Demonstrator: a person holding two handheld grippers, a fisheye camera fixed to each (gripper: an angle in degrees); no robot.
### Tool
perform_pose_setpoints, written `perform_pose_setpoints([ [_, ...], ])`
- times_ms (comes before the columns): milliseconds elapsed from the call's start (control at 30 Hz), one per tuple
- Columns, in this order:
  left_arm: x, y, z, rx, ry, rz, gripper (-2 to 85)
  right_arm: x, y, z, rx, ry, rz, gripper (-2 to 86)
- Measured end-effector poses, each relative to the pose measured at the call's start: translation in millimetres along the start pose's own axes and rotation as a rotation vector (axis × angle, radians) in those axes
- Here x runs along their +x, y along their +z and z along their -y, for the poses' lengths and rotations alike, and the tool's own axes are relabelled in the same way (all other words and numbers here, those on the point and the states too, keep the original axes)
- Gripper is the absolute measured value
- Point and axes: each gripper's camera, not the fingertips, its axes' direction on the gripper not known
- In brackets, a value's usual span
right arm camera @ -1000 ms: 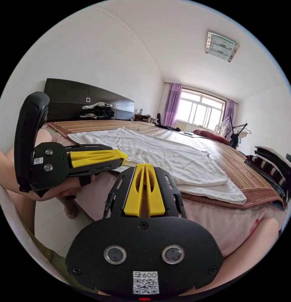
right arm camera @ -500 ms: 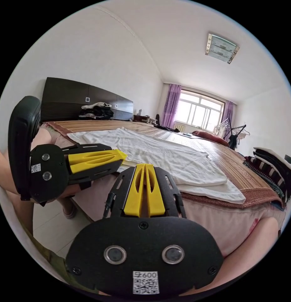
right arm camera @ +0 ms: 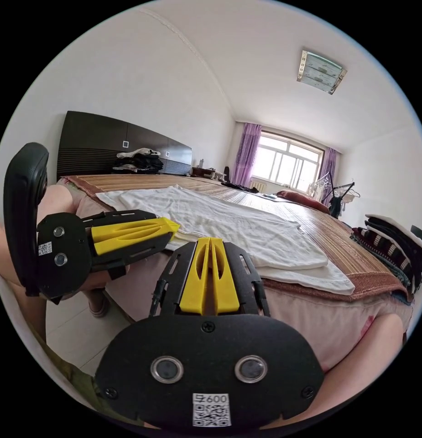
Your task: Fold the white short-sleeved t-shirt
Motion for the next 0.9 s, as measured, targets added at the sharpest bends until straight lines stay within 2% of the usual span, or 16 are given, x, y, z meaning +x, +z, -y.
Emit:
perform_pose_setpoints([
  [133,-8.5,-4.6,5.8,-0.011,0.009,0.000,0.4,3.3,-3.3,18.6,-0.032,0.041,0.015,-0.8],
  [200,-23.8,-9.4,15.5,-0.049,-0.014,-0.047,0.4,4.2,-7.0,36.2,-0.085,-0.007,0.024,-0.8],
  [267,-38.9,-20.1,19.1,-0.056,-0.021,-0.076,0.6,3.1,-21.5,63.1,-0.164,-0.052,-0.109,-0.8],
  [300,-50.8,-33.5,21.4,-0.055,-0.035,-0.052,0.7,5.3,-28.4,67.8,-0.150,-0.043,-0.157,-0.8],
  [367,-74.5,-64.3,22.5,0.025,-0.113,0.053,0.7,27.7,-64.9,76.4,0.004,0.052,-0.243,-0.8],
  [400,-92.2,-84.4,22.1,0.108,-0.138,0.089,0.8,36.2,-72.6,77.5,0.035,0.084,-0.242,-0.8],
  [467,-122.4,-96.8,26.2,0.131,-0.182,0.144,0.8,70.6,-86.8,81.6,0.054,0.242,-0.288,-0.8],
  [633,-223.1,-71.7,25.6,-0.067,-0.409,0.359,0.8,107.1,-84.4,94.5,-0.093,0.350,-0.463,-0.8],
  [733,-273.4,-34.7,16.7,-0.328,-0.419,0.142,0.8,117.2,-81.6,99.3,-0.164,0.415,-0.389,-0.8],
  [767,-281.1,-25.3,10.6,-0.403,-0.393,0.100,0.7,117.4,-64.3,98.3,-0.326,0.385,-0.352,-0.8],
  [800,-284.2,-35.5,8.0,-0.343,-0.366,0.096,0.7,114.8,-62.2,99.4,-0.344,0.367,-0.351,-0.8],
  [833,-285.1,-37.5,7.2,-0.341,-0.356,0.098,0.7,108.6,-71.4,104.8,-0.289,0.381,-0.393,-0.8],
  [900,-285.7,-43.8,13.1,-0.356,-0.289,0.120,0.7,98.1,-71.1,114.7,-0.328,0.354,-0.428,-0.8],
])
